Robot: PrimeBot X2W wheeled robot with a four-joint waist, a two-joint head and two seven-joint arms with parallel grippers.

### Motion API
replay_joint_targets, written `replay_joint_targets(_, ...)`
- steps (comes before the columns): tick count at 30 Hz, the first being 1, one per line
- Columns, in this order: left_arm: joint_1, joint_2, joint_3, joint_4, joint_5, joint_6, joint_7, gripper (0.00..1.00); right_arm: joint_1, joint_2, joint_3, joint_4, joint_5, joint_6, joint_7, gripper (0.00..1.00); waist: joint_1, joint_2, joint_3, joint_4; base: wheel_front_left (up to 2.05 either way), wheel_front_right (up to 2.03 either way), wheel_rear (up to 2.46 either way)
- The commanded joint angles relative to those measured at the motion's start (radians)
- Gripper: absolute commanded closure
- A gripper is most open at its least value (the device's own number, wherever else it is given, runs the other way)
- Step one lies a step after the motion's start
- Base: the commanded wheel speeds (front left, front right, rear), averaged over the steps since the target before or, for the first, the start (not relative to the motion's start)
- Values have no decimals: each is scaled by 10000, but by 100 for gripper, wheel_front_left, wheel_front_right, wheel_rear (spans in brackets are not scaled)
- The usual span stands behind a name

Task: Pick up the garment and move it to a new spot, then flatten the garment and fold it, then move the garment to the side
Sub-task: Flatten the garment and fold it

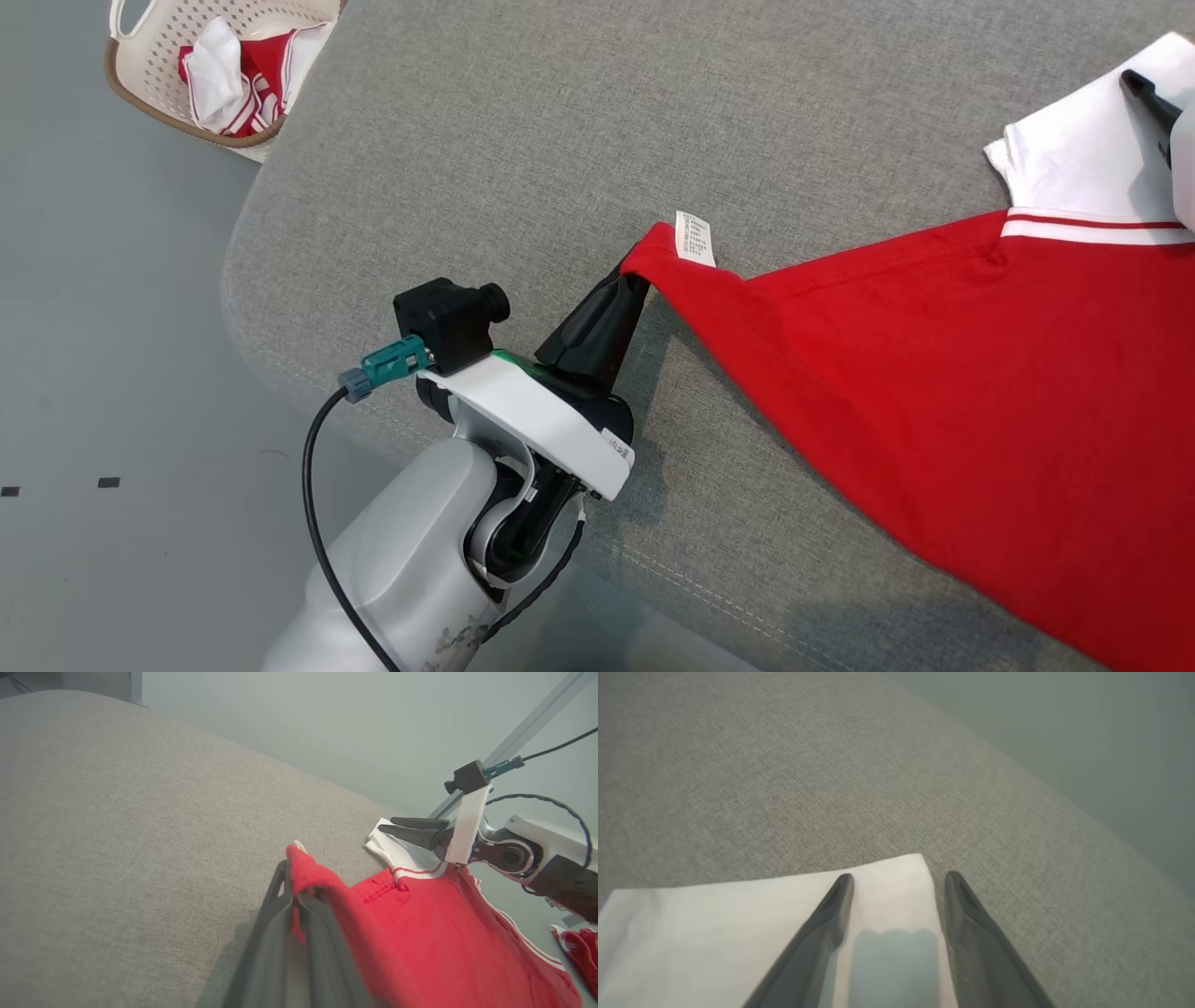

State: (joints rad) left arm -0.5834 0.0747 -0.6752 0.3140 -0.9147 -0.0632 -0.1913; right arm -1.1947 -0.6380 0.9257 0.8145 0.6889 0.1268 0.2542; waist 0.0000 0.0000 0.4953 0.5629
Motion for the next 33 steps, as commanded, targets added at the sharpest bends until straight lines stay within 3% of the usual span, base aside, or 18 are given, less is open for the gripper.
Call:
replay_joint_targets(1, -283, 225, 281, -90, 14, -98, -116, 100, 166, -16, 193, -14, 88, 39, -76, 0, 0, 0, 64, 85, 0, 0, 0)
replay_joint_targets(4, -326, 175, 248, 95, -6, -168, -188, 100, 60, 28, 387, 215, 398, 39, -67, 0, 0, 0, 76, 117, 0, 0, 0)
replay_joint_targets(5, -348, 161, 246, 140, -12, -184, -210, 100, 14, 34, 452, 283, 487, 39, -42, 13, 0, 0, 90, 123, 0, 0, 0)
replay_joint_targets(6, -371, 150, 247, 182, -17, -198, -230, 100, -11, 42, 522, 327, 592, 39, -6, 58, 0, 0, 102, 119, 0, 0, 0)
replay_joint_targets(7, -395, 142, 256, 220, -21, -211, -252, 100, -44, 40, 600, 340, 674, 39, -2, 94, 0, 0, 109, 104, 0, 0, 0)
replay_joint_targets(8, -415, 138, 268, 258, -21, -220, -273, 100, -78, 20, 677, 343, 740, 39, -20, 100, 0, 0, 109, 80, 0, 0, 0)
replay_joint_targets(13, -442, 249, 409, 416, -19, -207, -354, 100, -86, -118, 771, 148, 1285, 39, -617, 100, 0, 0, 1, -197, 0, 0, 0)
replay_joint_targets(20, -141, 1289, 960, 219, 32, 214, -355, 100, 791, -464, -43, -1180, 2589, 39, -2829, 100, 0, 0, -295, -1455, 0, 0, 0)
replay_joint_targets(28, 1074, 3031, 1697, -1124, 39, 1293, 64, 100, 3266, -946, -1374, -3484, 3497, 39, -4868, 100, 0, 0, -801, -3376, 0, 0, 0)
replay_joint_targets(33, 2278, 3990, 2033, -2699, -36, 2160, 534, 100, 6097, -995, -3382, -5223, 3590, 39, -5146, 100, 0, 0, -1313, -4213, 0, 0, 0)
